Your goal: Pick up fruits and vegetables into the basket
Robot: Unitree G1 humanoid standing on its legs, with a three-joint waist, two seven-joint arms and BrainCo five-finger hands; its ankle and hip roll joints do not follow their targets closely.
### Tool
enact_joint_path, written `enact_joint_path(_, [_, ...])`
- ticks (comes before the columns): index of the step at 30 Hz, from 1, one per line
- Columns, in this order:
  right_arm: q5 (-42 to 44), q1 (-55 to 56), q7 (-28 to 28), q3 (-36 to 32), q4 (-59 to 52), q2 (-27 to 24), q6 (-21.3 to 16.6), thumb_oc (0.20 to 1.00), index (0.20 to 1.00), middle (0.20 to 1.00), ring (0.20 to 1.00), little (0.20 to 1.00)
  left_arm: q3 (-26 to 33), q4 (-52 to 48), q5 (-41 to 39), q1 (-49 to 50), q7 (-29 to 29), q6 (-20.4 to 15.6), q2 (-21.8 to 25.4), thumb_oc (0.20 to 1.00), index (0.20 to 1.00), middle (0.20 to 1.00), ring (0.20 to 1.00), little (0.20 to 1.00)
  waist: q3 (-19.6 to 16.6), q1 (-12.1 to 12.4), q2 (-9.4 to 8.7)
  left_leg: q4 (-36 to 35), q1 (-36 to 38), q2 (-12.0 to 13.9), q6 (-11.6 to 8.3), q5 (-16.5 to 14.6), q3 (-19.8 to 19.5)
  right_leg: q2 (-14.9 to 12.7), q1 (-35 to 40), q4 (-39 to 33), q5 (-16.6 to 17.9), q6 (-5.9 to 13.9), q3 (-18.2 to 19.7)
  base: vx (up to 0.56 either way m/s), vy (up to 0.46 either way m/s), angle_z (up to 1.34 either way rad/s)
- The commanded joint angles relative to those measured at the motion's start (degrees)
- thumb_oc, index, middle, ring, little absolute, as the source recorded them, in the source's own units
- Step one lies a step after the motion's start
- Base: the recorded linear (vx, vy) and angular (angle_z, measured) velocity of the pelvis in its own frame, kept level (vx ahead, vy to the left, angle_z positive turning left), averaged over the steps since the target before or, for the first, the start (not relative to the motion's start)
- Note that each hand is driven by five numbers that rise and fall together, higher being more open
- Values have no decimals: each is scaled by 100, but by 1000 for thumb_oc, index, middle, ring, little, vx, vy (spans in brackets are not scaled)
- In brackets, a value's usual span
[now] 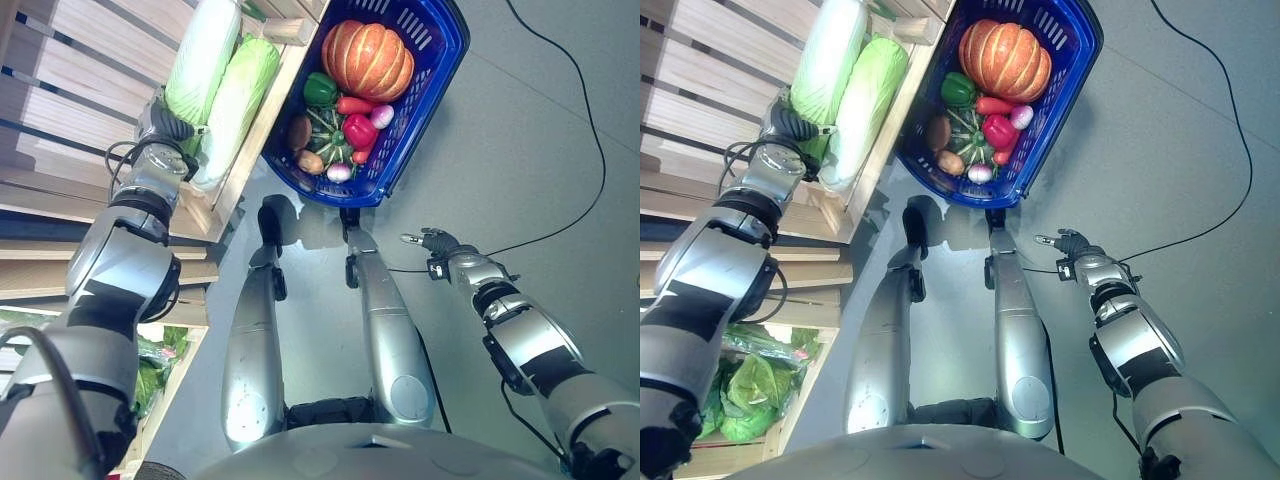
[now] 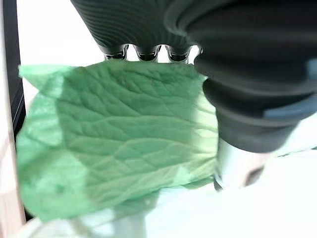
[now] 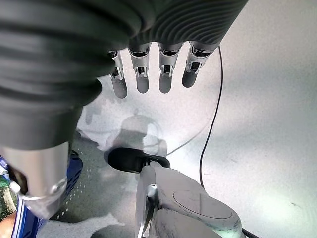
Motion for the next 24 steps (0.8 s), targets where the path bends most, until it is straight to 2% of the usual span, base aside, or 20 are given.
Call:
enact_joint_path(1, [113,152,-66,161,91,-19,104,1000,1000,1000,1000,1000,-105,272,190,355,-320,67,-421,200,200,200,200,200,-47,23,-27,-162,-172,-75,-137,125,15,218,8,248,-267,159,-266,0,0,0])
enact_joint_path(16, [195,141,-66,148,122,-48,48,1000,1000,1000,1000,1000,14,251,-171,446,-296,-170,-402,200,200,200,200,200,-47,49,3,-169,-184,-92,-135,132,4,213,-13,257,-267,162,-278,0,0,0])
enact_joint_path(24, [648,182,-223,-82,74,-83,-336,1000,1000,1000,1000,1000,374,60,-915,549,-44,-720,-317,200,200,200,200,200,-47,71,20,-220,-86,-91,-137,117,-9,210,63,234,-273,179,-274,0,0,0])
